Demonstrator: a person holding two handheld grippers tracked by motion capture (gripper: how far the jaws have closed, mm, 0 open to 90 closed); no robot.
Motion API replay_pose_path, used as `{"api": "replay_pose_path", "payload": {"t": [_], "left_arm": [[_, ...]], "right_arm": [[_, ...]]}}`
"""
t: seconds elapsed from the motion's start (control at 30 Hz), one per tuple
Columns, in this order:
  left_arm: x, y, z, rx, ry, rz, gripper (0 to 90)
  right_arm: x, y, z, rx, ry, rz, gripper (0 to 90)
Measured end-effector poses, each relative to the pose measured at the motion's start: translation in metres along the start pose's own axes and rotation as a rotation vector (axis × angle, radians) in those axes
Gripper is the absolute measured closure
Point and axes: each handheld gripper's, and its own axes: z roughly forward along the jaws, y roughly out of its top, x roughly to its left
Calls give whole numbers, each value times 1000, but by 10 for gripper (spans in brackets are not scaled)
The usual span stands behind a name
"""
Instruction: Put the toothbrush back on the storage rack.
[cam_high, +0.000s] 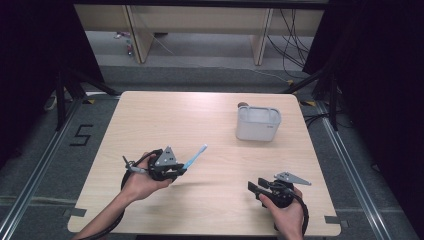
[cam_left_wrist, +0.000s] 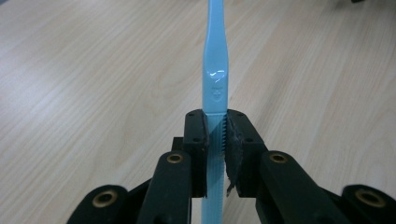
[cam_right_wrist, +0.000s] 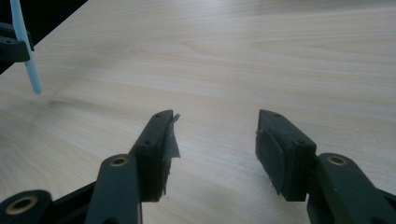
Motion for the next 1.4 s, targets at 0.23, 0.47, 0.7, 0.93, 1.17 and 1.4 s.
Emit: {"api": "replay_pose_path", "payload": {"t": [0.23,0.47,0.7,0.93,1.17,1.4], "left_arm": [[-2,-5,1,-80,0,-29,787],[-5,-10,2,-165,14,-70,787],[-7,-16,6,-259,12,-109,787],[-11,-22,9,-305,2,-124,787],[-16,-24,16,-366,-26,-135,786],[-17,-26,18,-390,10,-152,786]], "right_arm": [[0,0,0,-7,10,5,477],[2,0,-1,-2,-4,-9,478],[4,2,0,-8,0,-13,478],[5,4,0,-19,-8,-20,480],[13,9,1,-32,18,6,485],[20,17,6,-104,36,-74,510]]}}
